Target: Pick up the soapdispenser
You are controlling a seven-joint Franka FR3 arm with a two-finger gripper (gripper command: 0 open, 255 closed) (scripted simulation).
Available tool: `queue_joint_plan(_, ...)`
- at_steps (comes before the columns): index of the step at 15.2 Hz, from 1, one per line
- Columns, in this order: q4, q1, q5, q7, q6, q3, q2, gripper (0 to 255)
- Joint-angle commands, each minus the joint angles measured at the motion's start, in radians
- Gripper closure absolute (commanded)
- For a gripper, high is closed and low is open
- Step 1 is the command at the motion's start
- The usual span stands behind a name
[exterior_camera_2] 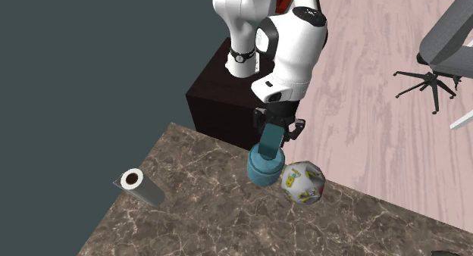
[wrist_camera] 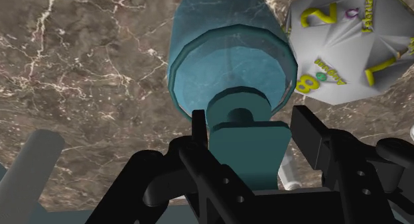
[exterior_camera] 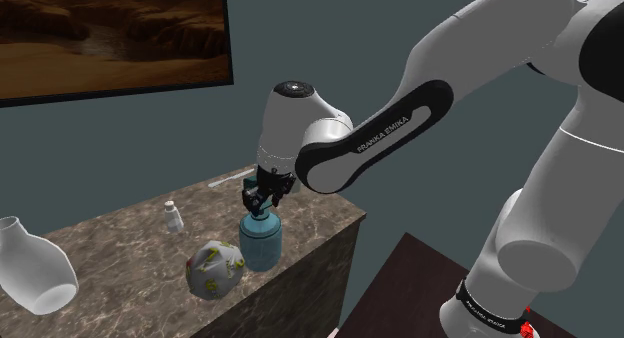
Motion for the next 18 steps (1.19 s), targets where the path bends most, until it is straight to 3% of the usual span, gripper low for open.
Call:
queue_joint_plan(1, -0.001, 0.0, -0.001, 0.002, 0.0, 0.0, 0.001, 255)
queue_joint_plan(18, 0.099, 0.016, 0.116, -0.104, -0.195, -0.015, -0.113, 255)
